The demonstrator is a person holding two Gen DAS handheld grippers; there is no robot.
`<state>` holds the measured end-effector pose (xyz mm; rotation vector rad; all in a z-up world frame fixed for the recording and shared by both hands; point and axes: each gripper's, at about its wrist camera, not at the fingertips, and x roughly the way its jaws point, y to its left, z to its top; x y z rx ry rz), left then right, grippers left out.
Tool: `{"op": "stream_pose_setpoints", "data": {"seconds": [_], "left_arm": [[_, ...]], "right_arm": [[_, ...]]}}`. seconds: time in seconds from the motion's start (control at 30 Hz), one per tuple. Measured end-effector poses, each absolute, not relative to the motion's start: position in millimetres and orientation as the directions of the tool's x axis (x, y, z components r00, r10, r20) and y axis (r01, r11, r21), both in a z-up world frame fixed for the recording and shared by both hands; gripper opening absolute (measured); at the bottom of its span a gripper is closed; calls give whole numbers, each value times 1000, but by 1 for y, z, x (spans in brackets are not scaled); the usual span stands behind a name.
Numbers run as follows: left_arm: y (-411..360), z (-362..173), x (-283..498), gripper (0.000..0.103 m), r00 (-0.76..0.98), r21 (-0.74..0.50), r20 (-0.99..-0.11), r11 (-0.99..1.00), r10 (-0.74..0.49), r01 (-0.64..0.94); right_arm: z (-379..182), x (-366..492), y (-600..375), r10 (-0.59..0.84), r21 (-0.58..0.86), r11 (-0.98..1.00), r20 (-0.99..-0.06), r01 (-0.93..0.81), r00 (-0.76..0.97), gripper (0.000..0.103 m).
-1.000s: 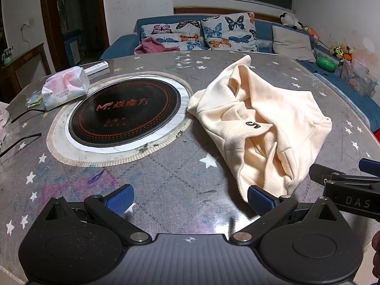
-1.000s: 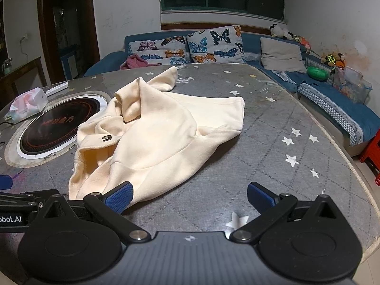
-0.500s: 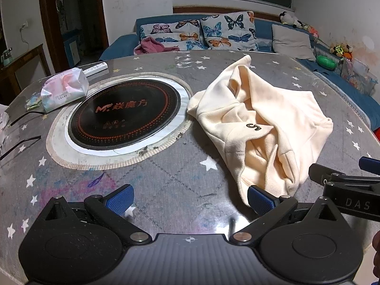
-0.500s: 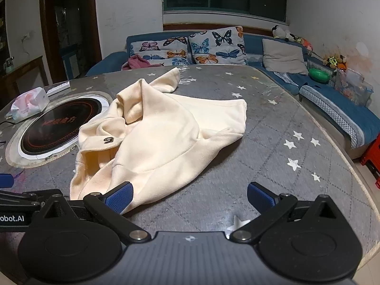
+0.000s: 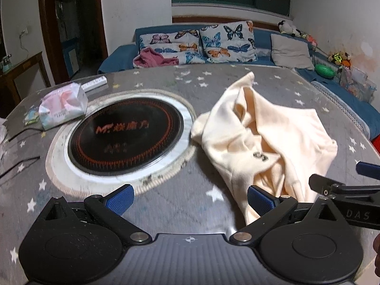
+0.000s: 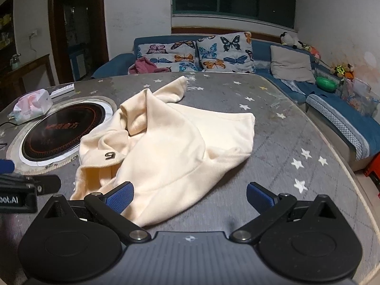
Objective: Fold clothes
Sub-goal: 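Grasp the sweatshirt hem with the right tool while the left tool grasps another edge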
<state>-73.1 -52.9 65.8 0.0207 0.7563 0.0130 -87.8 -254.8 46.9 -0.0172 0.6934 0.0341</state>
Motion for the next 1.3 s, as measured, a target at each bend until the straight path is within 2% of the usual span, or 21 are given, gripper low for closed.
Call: {"op": "stream_pose_setpoints", "data": {"seconds": [0.1,0.23,0.5,0.73,0.93,1.0,1.1,1.2,1.3], "left_arm": [[-52,71,-64,102,741,28,-671,1000,15,5],[-51,75,-47,97,750,33,-661,999,7,20],[-45,78,-14,88,755,39,-655,999,16,13],[-35,79,17,87,754,24,-657,1000,5,14],[-31,79,44,88,751,18,-661,1000,-1,17],[-31,78,50,89,748,12,-664,1000,-5,18],[-32,76,57,90,746,10,-666,1000,-13,26],[-36,74,64,91,745,8,-667,999,-23,38],[-44,72,71,91,747,-6,-663,998,-55,68]], "right_arm": [[49,-78,-258,48,14,999,-642,-51,765,97],[54,-64,-261,72,21,997,-637,-76,768,92],[67,-19,-259,130,11,987,-621,-157,773,74],[69,40,-251,212,39,970,-630,-242,747,63],[54,81,-242,260,59,953,-665,-298,700,46],[45,92,-241,264,68,951,-682,-301,682,27],[42,90,-246,264,73,952,-682,-296,682,10],[50,74,-258,244,55,960,-641,-273,728,6],[62,55,-278,195,39,976,-601,-215,775,5]]}}
